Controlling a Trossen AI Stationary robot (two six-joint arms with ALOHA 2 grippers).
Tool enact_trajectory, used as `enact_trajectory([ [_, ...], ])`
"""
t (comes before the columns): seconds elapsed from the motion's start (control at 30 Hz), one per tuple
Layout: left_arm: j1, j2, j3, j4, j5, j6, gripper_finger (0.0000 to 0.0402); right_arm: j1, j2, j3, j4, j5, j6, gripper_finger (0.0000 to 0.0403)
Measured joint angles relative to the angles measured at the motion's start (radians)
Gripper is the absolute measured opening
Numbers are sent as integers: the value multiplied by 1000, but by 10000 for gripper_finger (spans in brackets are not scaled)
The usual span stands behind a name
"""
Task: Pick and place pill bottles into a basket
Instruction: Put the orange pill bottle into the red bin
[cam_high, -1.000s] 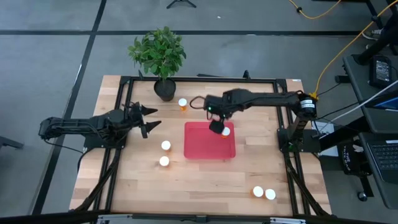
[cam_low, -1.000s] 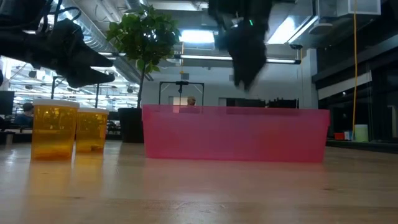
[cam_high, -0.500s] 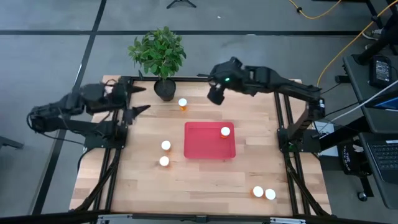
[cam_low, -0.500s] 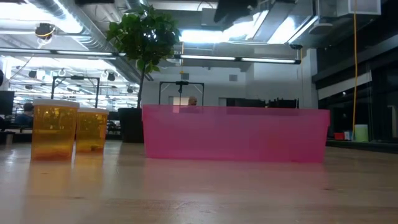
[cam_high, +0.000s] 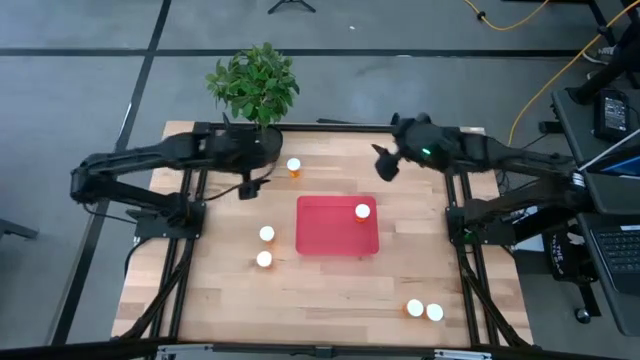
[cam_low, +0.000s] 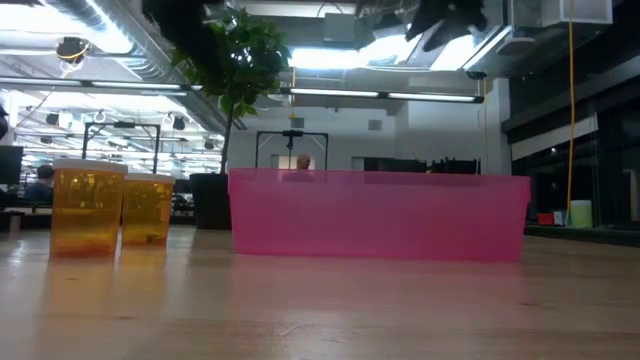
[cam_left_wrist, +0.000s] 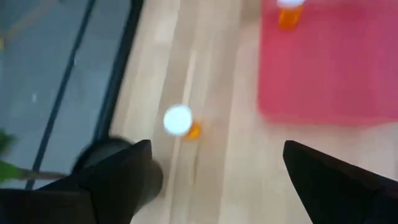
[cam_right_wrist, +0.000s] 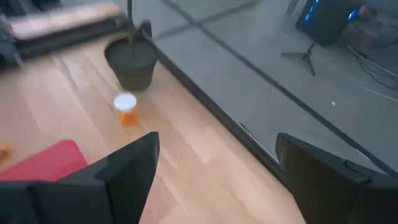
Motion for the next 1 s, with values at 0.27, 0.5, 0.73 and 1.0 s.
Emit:
enact_trajectory([
  [0.27, 92, 216, -48, 107, 16, 24, 362, 35, -263, -307, 303, 27, -4, 323],
  [0.5, 89, 341, -47, 299, 47, 26, 362, 35, -285, -309, 311, 16, -117, 323],
  [0.73, 92, 441, -46, 332, 53, 26, 362, 35, -286, -280, 311, -4, -240, 323],
  [1.0, 133, 509, -46, 348, -7, 40, 362, 35, -286, -279, 307, -36, -269, 323],
])
